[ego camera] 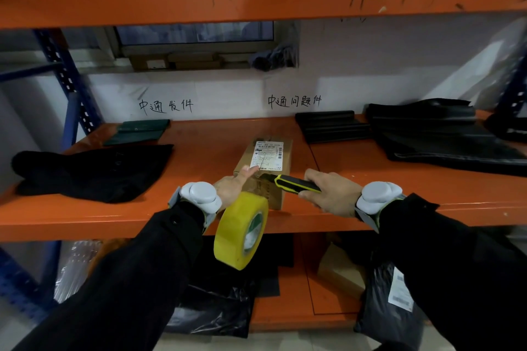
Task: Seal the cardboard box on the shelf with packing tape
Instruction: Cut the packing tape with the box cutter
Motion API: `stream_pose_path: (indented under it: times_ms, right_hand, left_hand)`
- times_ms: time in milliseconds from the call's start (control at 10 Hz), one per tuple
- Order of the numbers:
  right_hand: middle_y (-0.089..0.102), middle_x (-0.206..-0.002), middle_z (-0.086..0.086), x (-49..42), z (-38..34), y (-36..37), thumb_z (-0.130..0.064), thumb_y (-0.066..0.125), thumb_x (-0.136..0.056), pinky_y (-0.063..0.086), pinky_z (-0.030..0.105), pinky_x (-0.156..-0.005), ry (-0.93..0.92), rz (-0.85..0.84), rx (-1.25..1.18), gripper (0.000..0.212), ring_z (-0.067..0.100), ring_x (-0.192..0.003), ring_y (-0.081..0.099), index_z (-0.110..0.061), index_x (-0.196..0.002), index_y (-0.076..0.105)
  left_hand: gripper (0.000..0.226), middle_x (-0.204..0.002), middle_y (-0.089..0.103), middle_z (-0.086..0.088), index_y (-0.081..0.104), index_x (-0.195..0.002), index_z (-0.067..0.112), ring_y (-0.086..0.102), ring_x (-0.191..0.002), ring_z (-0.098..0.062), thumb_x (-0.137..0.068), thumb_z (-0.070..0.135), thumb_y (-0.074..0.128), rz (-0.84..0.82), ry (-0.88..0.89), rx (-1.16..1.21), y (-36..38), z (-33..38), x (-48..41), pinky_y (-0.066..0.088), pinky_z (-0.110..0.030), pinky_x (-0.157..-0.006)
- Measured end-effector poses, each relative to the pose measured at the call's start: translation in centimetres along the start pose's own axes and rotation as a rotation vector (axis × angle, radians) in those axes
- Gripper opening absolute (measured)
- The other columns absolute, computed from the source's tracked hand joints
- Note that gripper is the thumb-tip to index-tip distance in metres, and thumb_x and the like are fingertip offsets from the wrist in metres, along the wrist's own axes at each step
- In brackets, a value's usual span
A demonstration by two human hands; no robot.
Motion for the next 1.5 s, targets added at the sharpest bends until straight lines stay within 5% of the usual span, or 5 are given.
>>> stream_pose_path:
  times_ms: [500, 800, 1000, 1300, 1500]
  right_hand:
    - [0.059, -0.065, -0.004, -0.6, -0.3, -0.6, -0.051, 0.054, -0.093, 0.04, 0.027, -0.05, -0.008, 0.096, 0.194, 0.026, 0.015, -0.053, 0.054, -0.028, -0.087, 0.043]
    - [0.058, -0.068, -0.001, -0.4, -0.7, -0.2, -0.048, 0.052, -0.095, 0.04, 0.028, -0.051, -0.015, 0.091, 0.237, 0.027, 0.016, -0.056, 0.052, -0.023, -0.095, 0.044]
    - [0.059, -0.071, 0.0, -0.5, -1.0, 0.0, -0.048, 0.052, -0.095, 0.047, 0.031, -0.055, -0.029, 0.073, 0.257, 0.025, 0.018, -0.058, 0.056, -0.024, -0.096, 0.044]
    - [0.061, -0.072, -0.006, -1.3, -1.0, 0.7, -0.046, 0.048, -0.097, 0.046, 0.031, -0.053, -0.109, 0.054, 0.211, 0.015, 0.017, -0.061, 0.06, -0.044, -0.095, 0.034]
    - [0.05, -0.067, -0.013, -1.9, -1.3, 0.8, -0.047, 0.048, -0.097, 0.034, 0.026, -0.05, -0.136, 0.06, 0.237, 0.011, 0.007, -0.057, 0.05, -0.047, -0.099, 0.037]
  left_hand:
    - [0.071, -0.15, 0.047, -0.009, 0.041, -0.15, 0.028, 0.042, -0.139, -0.029, -0.096, 0.066, 0.016, 0.013, 0.046, -0.029, -0.3, 0.8, 1.5, 0.034, -0.023, -0.083]
    - [0.054, -0.161, 0.03, 0.0, 0.022, -0.152, 0.049, 0.032, -0.146, -0.022, -0.102, 0.052, 0.001, -0.062, 0.231, -0.213, -0.1, 4.2, 4.4, 0.022, -0.03, -0.113]
    - [0.056, -0.16, 0.033, -0.004, 0.033, -0.152, 0.037, 0.036, -0.088, 0.01, -0.103, 0.055, 0.013, -0.054, 0.173, -0.1, 0.0, 3.8, 2.9, 0.029, -0.008, -0.074]
    - [0.056, -0.162, 0.028, -0.007, 0.036, -0.15, 0.043, 0.035, -0.143, -0.031, -0.103, 0.054, 0.007, -0.057, 0.102, -0.105, -0.7, 4.2, 3.0, 0.03, -0.037, -0.106]
    - [0.057, -0.159, 0.032, -0.012, 0.03, -0.143, 0.06, 0.056, -0.098, -0.021, -0.099, 0.059, -0.005, -0.07, 0.074, -0.215, -0.7, 3.8, 2.6, 0.034, -0.029, -0.081]
Point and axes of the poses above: each hand's wrist, its own x-axis away from the middle knuckle, its own y-axis out of the palm, z = x × y, the point moved 9 cm from there along -x, towards the middle knuckle
